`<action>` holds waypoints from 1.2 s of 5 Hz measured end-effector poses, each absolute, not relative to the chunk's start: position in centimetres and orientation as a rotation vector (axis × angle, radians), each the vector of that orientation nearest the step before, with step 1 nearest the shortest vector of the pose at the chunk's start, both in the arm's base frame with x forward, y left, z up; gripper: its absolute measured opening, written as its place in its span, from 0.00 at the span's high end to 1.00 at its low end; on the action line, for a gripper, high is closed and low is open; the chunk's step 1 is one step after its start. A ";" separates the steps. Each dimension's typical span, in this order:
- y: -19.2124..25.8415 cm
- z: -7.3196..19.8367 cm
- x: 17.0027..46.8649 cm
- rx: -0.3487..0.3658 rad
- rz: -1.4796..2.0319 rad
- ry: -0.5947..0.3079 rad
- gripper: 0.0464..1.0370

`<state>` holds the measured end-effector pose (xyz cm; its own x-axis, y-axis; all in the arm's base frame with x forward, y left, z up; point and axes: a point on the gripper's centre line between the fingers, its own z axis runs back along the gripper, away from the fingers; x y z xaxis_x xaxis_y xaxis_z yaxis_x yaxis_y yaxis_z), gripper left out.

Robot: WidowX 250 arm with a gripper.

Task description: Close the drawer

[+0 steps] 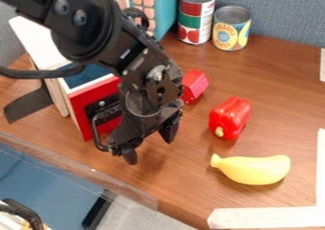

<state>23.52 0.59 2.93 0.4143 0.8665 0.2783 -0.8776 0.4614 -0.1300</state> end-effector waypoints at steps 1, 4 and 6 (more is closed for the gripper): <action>1.7 2.5 24.0 0.058 1.106 -0.319 0.04; 5.7 3.5 26.0 0.091 1.144 -0.349 0.04; 6.6 3.5 25.9 0.109 1.131 -0.334 0.04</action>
<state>25.89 6.62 3.47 0.3823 0.8685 0.3157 -0.9007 0.4265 -0.0824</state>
